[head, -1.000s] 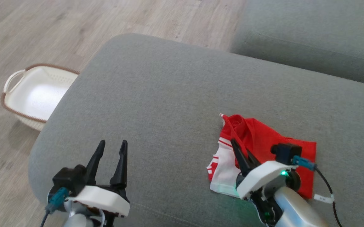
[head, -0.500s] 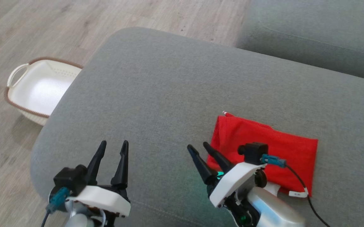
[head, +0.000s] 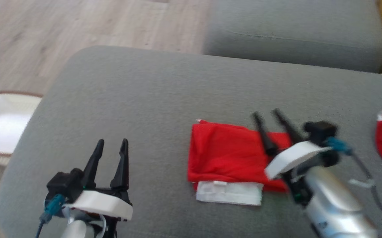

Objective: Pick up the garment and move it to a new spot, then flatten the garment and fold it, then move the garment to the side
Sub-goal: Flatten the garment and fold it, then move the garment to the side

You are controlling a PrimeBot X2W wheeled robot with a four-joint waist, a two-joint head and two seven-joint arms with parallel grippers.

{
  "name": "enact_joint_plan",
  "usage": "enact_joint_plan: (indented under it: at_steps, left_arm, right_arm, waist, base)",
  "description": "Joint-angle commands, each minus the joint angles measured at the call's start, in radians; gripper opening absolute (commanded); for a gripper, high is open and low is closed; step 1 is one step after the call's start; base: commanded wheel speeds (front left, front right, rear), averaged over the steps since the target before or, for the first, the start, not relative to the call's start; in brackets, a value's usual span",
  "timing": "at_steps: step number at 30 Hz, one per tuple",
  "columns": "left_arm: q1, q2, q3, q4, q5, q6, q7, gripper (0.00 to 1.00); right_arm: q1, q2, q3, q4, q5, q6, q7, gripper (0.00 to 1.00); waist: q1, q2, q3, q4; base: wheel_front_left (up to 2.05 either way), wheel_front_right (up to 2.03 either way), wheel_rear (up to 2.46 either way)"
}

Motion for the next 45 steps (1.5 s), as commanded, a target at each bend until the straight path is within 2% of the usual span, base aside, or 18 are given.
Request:
enact_joint_plan:
  at_steps: [1, 4, 7, 12, 18, 26, 33, 40, 45]
  left_arm:
    - [-0.036, 0.002, 0.038, -0.047, -0.010, 0.009, -0.012, 1.00]
    - [-0.034, 0.002, 0.046, -0.063, -0.011, 0.019, -0.012, 1.00]
    - [-0.032, 0.002, 0.051, -0.070, -0.012, 0.025, -0.012, 1.00]
    - [-0.027, 0.002, 0.060, -0.079, -0.006, 0.034, -0.012, 1.00]
    - [-0.008, 0.002, 0.069, -0.077, 0.020, 0.033, -0.012, 1.00]
    - [0.015, 0.002, 0.077, -0.076, 0.014, 0.030, -0.012, 1.00]
    - [0.003, 0.002, 0.049, -0.067, 0.005, 0.025, -0.012, 1.00]
    - [-0.019, 0.002, 0.009, -0.047, -0.002, 0.018, -0.012, 1.00]
    - [-0.046, 0.002, -0.010, -0.039, -0.007, 0.014, -0.012, 1.00]
  right_arm:
    - [0.003, -0.013, -0.030, -0.055, -0.047, -0.001, -0.013, 1.00]
    - [0.058, -0.024, -0.132, -0.124, -0.134, -0.001, -0.013, 1.00]
    - [0.100, -0.022, -0.185, -0.169, -0.198, -0.001, -0.013, 1.00]
    - [0.197, 0.020, -0.299, -0.270, -0.301, -0.001, -0.014, 1.00]
    - [0.286, 0.066, -0.363, -0.357, -0.385, -0.001, -0.011, 1.00]
    - [0.332, 0.088, -0.381, -0.414, -0.412, -0.001, 0.013, 1.00]
    - [0.337, 0.090, -0.397, -0.427, -0.411, -0.001, 0.043, 1.00]
    - [0.310, 0.090, -0.386, -0.370, -0.399, -0.001, 0.100, 1.00]
    - [0.273, 0.090, -0.393, -0.284, -0.384, -0.001, 0.149, 1.00]
  waist:
    - [0.0000, 0.0000, -0.005, -0.048]
    - [0.0000, 0.0000, -0.006, -0.086]
    - [0.0000, 0.0000, -0.007, -0.107]
    - [0.0000, 0.0000, -0.007, -0.149]
    - [0.0000, 0.0000, -0.010, -0.175]
    - [0.0000, 0.0000, -0.011, -0.175]
    - [0.0000, 0.0000, 0.007, -0.148]
    - [0.0000, 0.0000, 0.062, -0.103]
    - [0.0000, 0.0000, 0.107, -0.063]
  base:
    - [0.00, 0.00, 0.00]
    - [0.00, 0.00, 0.00]
    - [0.00, 0.00, 0.00]
    - [0.00, 0.00, 0.00]
    - [0.00, 0.00, 0.00]
    - [0.00, 0.00, 0.00]
    - [0.00, 0.00, 0.00]
    - [0.00, 0.00, 0.00]
    - [0.00, 0.00, 0.00]
